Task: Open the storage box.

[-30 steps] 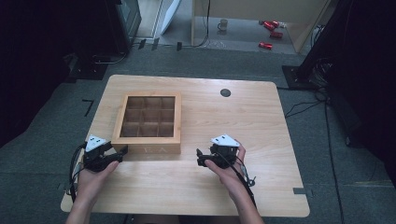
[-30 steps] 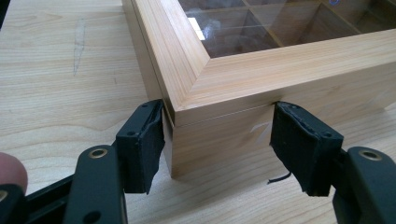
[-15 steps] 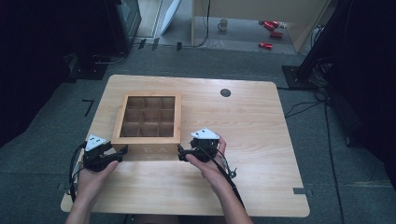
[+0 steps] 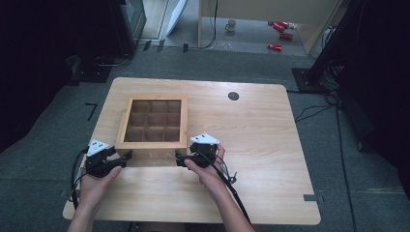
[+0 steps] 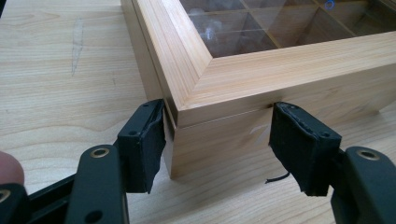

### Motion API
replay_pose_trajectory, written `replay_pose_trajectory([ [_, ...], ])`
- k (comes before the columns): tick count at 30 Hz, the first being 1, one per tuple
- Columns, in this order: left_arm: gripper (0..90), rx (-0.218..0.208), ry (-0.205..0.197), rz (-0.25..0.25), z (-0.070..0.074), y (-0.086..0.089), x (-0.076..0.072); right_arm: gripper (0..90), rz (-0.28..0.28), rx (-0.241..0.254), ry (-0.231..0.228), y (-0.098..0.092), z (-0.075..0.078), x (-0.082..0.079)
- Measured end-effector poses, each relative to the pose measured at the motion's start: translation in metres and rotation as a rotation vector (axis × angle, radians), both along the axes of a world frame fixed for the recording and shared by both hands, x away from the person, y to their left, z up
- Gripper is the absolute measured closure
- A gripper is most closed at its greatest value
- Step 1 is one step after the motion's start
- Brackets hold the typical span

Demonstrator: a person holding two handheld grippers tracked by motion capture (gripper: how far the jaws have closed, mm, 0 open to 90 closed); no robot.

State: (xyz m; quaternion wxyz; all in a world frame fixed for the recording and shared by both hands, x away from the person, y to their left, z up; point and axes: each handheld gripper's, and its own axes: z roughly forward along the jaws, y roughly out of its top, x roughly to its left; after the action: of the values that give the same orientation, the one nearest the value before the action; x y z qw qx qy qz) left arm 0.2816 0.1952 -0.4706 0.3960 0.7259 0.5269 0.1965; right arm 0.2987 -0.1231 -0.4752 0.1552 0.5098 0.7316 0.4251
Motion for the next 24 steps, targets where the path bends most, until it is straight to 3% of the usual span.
replay_pose_trajectory([
  [12, 37.2, 0.0, -0.03, -0.003, 0.005, 0.0, -0.002, 6.5, 0.02, -0.022, -0.014, 0.011, -0.007, 0.001],
  [17, 37.1, -0.012, -0.034, -0.005, 0.007, 0.001, -0.002, 9.1, -0.025, -0.009, -0.059, 0.009, -0.003, 0.001],
  [24, 37.3, -0.035, -0.042, 0.002, 0.006, 0.002, -0.004, 9.2, -0.006, -0.038, -0.095, 0.011, 0.0, 0.002],
])
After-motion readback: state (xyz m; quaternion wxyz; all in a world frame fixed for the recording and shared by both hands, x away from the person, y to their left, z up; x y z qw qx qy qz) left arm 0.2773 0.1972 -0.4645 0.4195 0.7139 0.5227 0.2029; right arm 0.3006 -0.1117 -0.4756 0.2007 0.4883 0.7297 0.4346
